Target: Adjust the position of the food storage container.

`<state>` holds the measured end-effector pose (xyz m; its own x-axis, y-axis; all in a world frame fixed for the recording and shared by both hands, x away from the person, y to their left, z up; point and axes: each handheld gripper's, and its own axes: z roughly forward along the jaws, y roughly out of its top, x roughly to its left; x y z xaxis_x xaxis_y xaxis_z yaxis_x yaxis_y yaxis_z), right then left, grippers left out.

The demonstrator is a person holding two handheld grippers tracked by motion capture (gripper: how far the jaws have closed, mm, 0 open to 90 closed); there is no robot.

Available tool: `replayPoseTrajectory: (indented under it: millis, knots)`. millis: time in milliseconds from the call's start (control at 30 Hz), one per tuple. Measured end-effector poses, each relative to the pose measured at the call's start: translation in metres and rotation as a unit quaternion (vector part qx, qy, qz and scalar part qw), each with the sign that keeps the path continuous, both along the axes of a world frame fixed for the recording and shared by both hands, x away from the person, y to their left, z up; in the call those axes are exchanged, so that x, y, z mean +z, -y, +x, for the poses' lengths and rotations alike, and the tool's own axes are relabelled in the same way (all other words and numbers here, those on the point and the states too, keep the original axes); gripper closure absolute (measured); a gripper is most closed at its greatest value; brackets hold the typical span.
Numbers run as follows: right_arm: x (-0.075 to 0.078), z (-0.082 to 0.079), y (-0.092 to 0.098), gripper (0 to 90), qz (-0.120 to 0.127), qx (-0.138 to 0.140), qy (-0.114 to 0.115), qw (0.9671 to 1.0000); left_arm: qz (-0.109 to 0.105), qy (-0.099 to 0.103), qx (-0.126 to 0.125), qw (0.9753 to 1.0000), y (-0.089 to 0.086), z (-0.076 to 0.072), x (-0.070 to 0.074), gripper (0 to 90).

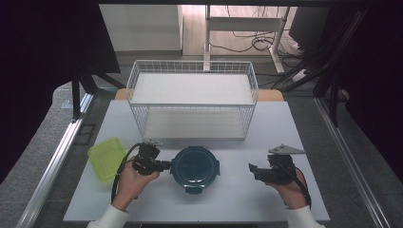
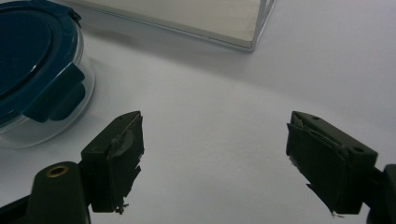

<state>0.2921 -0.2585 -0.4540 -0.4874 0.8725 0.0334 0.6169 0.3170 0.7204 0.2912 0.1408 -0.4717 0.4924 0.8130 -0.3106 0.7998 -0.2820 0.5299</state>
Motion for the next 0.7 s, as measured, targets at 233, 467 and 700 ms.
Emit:
replayPoseTrajectory:
  millis: [233,467,700]
  knots:
    - [0.001,-0.001,0.000,18.9,0.000,0.000,0.001,1.0000,0.001,0.005,-0.020,0.9998,0.012,-0.002,0.003,90.0]
    - [0.001,-0.001,0.001,19.0,0.000,-0.001,0.002,1.0000,-0.004,0.006,-0.027,0.9996,0.019,0.000,0.002,90.0]
    - [0.008,-0.003,0.004,19.2,0.005,-0.004,0.014,0.9999,-0.023,0.021,-0.027,0.9992,0.011,0.003,0.001,90.0]
